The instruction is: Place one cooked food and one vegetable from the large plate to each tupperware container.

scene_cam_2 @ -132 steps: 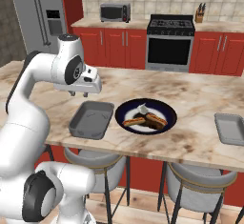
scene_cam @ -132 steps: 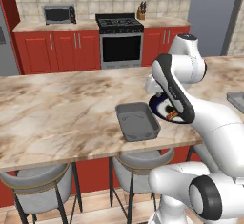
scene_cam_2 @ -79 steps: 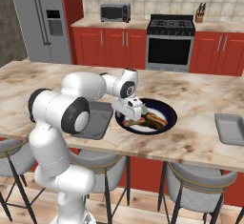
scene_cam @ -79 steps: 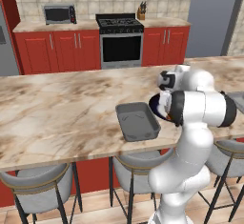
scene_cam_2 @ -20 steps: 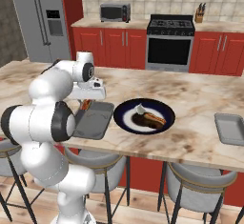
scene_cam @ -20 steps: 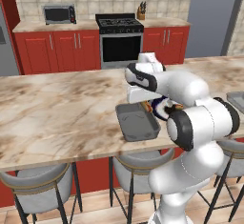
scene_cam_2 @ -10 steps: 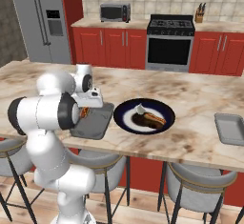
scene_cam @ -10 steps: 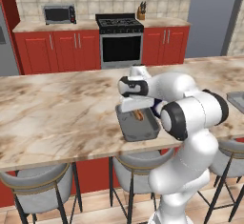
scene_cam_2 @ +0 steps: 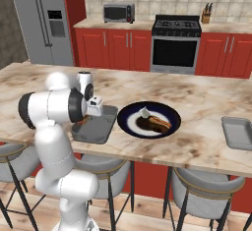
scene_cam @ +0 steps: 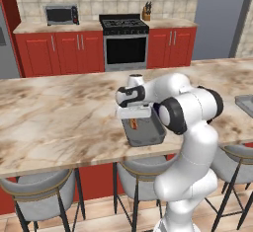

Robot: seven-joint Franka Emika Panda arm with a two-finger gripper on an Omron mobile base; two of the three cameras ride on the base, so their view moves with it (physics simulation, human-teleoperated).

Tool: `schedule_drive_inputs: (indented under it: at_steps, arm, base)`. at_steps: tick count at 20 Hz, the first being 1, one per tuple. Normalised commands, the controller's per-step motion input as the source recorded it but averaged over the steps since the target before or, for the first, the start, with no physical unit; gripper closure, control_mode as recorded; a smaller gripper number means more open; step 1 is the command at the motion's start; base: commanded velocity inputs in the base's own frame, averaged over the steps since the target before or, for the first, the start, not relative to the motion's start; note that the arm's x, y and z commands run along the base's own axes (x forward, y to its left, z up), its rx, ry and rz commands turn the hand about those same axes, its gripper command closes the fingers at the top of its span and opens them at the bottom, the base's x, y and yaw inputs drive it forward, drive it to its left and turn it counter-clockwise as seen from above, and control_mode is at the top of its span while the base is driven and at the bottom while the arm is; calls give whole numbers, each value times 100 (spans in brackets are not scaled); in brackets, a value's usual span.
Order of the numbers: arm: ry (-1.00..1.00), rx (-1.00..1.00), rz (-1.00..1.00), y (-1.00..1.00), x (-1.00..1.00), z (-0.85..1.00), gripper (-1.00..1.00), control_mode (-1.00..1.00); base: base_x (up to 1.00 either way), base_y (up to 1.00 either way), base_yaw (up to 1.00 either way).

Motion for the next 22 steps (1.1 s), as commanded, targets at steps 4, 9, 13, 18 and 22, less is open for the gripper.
schedule_drive_inputs:
  at_steps: [4,9,13,18,22]
  arm:
    - [0,0,-10,1,33,-16,100,-100]
    - [0,0,0,-6,9,-25,100,-100]
    - [0,0,1,0,0,-28,100,-100]
    - [2,0,0,0,0,-36,-100,-100]
    - [0,0,0,0,-9,-4,-100,-100]
  base:
    - [0,0,0]
    - [0,0,0]
    - [0,0,0]
    - [0,0,0]
    - [0,0,0]
